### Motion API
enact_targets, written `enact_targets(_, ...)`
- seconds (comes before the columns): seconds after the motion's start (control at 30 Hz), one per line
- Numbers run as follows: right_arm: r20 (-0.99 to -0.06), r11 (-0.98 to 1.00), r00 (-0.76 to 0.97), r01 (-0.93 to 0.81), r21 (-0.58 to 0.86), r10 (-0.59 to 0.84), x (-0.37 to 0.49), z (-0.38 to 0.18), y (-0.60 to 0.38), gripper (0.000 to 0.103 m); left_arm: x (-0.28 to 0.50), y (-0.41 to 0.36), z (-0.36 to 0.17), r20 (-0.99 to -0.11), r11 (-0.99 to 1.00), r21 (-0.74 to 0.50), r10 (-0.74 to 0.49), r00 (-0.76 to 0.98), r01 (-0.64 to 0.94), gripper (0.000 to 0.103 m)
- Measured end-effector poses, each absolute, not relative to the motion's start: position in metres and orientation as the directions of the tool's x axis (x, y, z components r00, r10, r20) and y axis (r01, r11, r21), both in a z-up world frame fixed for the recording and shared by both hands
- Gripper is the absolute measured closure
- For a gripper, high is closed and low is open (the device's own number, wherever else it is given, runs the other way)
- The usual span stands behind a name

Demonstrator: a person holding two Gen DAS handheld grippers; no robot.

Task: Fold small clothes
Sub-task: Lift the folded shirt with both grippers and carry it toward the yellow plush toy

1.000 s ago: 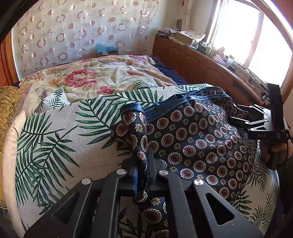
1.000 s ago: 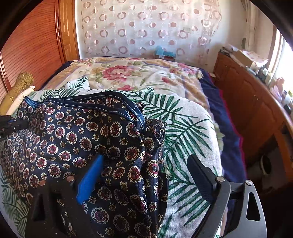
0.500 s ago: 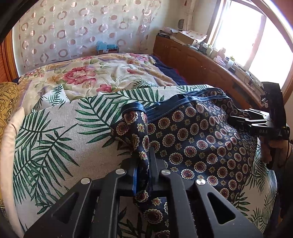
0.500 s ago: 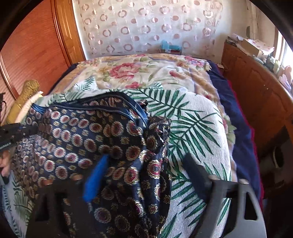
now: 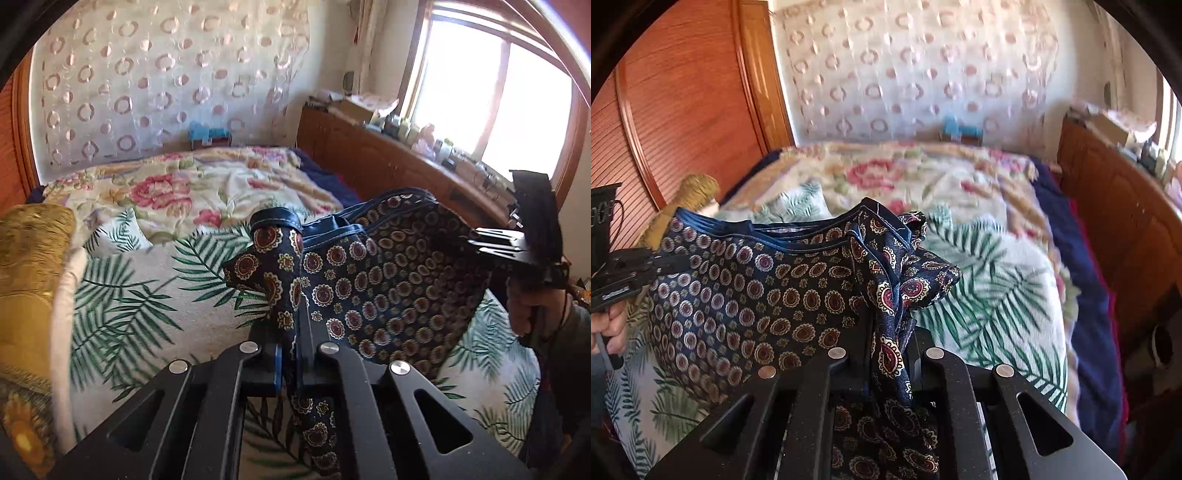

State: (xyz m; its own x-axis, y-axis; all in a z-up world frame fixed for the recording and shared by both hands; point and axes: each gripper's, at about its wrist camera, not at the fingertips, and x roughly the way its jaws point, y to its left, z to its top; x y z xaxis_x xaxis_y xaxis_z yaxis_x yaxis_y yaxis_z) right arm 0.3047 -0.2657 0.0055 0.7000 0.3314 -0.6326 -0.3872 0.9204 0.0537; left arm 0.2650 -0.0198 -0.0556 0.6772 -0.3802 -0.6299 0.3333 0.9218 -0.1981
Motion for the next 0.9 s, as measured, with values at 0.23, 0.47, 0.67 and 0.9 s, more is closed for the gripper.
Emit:
enact_targets(0.23,-0.556,0.887,0.731,-0.462,0.024,0.396,0.284,0.030,-0.227,0.092,0.205,0.026,-0.010,-0.515,0.941,-0.204,-0.337,0.788,0.270,0.098)
enact_targets(0.47,-0.487,0.812,0.714,-0.584,-0.017,0.503,0.285,0.054,-0.159,0.092,0.153,0.081,0.017,-0.440,0.978,-0.151,-0.195,0.877,0.141,0.098)
enact_targets(0.67,-0.468,0.729,0.673,-0.680,-0.084,0.574,0.311,0.069,-0.085,0.092,0.140,0.134,0.015,-0.410,0.987,-0.160,-0.068,0.909,0.002,0.098)
enact_targets(0.9,-0.457,0.666,0.666,-0.721,-0.192,0.590,0.378,0.061,-0.019,0.092,0.129,0.174,-0.010,-0.391,0.978,-0.179,0.029,0.920,-0.107,0.098)
